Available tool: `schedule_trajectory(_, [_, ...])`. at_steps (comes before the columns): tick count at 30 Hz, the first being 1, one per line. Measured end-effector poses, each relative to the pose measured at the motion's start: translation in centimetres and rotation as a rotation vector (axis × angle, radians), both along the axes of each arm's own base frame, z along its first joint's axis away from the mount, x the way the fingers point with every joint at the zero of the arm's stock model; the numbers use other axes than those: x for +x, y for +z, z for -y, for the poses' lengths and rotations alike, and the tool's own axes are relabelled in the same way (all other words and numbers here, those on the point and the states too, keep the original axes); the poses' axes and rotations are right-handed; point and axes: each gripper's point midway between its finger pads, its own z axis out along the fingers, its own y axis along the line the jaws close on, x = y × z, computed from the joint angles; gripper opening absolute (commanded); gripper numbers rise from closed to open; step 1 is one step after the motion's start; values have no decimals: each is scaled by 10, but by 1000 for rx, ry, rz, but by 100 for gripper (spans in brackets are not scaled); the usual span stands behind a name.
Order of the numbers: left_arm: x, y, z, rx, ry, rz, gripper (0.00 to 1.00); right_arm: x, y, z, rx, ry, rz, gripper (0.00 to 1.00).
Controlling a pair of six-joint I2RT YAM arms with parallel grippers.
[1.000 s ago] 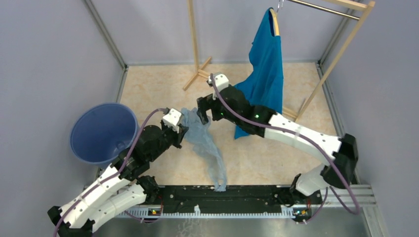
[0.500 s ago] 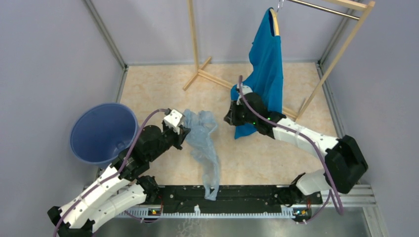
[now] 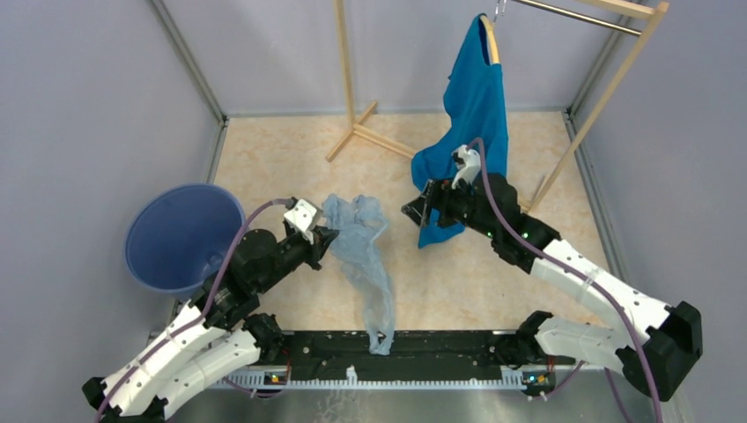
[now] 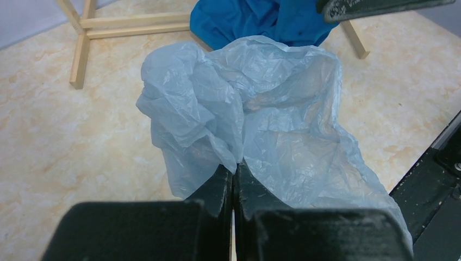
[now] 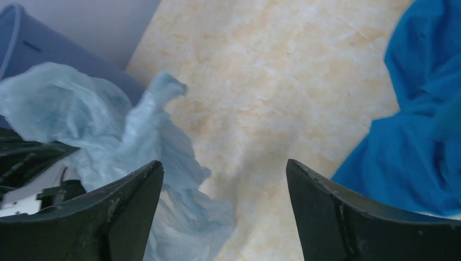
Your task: Put the trash bags into the trash bin
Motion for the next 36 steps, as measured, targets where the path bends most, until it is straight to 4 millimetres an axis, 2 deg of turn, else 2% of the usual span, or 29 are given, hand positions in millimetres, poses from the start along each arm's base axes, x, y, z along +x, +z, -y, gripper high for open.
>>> schedule_trajectory(3, [1,-3,2,9,-7,-7,0,2,15,-22,34,70,-17,92])
schedule_trajectory(6, [3,-8,4,26,-7,-23,0,6,24,-57,51,131,-39,91])
schedule_trajectory(9, [4,-11,5,34,-6,-30,0,-3,17,-100,17,198,-59,85])
schedule_trajectory(11, [4,-11,5,35,-6,-31,0,-7,3,-114,-21,201,-74,75])
schedule_trajectory(12, [4,-11,5,34,-5,-30,0,-7,-6,-114,-47,189,-85,64])
schedule_trajectory(14, [4,-11,4,33,-3,-29,0,-2,-21,-106,-86,145,-95,29])
schedule_trajectory(15, [4,-11,4,33,-3,-29,0,0,-26,-102,-101,134,-92,20])
schedule_trajectory(18, [4,-10,4,31,-3,-26,0,4,-43,-83,-97,84,-112,8])
schedule_trajectory(20, [4,-10,4,32,-2,-26,0,5,-52,-57,-83,31,-128,7])
schedule_trajectory(23, [5,-10,4,31,3,-25,0,10,-50,-9,-10,-89,-121,10])
schedule_trajectory(26, [4,-8,3,26,3,-19,0,6,-26,15,76,-143,-52,21])
schedule_trajectory(28, [4,-6,1,22,11,-12,0,-1,-9,21,124,-138,-2,31])
schedule_trajectory(31, [4,-2,-2,11,23,2,0,-5,8,25,155,-131,53,55])
schedule_trajectory(34, [3,3,-5,-1,28,15,0,-7,10,20,132,-85,70,81])
schedule_trajectory(36, [3,3,-5,-1,28,15,0,-6,9,12,97,-43,61,91])
